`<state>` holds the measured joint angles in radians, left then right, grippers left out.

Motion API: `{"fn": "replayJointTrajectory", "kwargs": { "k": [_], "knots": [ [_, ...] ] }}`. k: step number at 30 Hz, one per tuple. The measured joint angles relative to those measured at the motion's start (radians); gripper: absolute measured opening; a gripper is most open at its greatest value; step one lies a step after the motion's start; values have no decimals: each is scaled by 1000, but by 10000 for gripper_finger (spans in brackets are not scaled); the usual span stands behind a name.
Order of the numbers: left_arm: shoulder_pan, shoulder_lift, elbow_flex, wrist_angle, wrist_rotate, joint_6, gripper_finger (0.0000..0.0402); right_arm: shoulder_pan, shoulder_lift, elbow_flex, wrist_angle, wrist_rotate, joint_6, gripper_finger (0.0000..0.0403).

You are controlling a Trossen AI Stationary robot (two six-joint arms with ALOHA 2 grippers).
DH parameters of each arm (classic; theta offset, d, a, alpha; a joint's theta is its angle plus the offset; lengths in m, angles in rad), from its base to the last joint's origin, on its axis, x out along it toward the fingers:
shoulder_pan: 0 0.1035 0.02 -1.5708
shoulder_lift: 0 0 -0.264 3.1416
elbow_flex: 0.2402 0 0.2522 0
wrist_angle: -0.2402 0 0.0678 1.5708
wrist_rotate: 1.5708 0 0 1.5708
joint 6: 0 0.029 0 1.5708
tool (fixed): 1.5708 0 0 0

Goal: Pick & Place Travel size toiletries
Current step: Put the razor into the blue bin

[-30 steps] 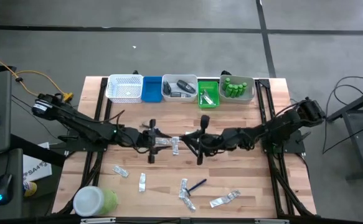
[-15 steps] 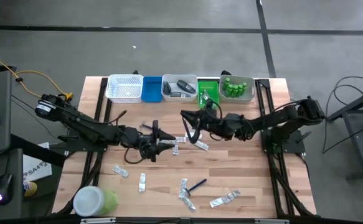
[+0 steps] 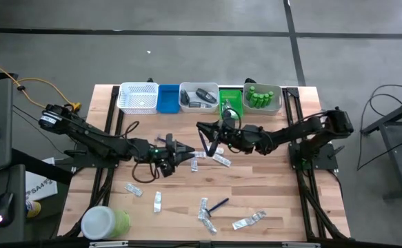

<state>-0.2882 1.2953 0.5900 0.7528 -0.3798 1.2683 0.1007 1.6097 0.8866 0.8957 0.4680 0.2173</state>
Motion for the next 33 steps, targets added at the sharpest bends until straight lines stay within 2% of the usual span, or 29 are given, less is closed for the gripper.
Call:
{"fn": "replayJointTrajectory", "kwargs": {
  "k": [6,17,22,33],
  "knots": [
    [0,0,0,-2,-53,40,173,-5,35,1,-9,-16,70,9],
    [0,0,0,-20,-58,72,173,-19,120,5,26,-15,155,9],
    [0,0,0,-22,-59,97,173,-26,180,8,96,-23,198,9],
    [0,0,1,-56,-61,97,173,-29,213,72,123,-60,192,9]
  ]
}}
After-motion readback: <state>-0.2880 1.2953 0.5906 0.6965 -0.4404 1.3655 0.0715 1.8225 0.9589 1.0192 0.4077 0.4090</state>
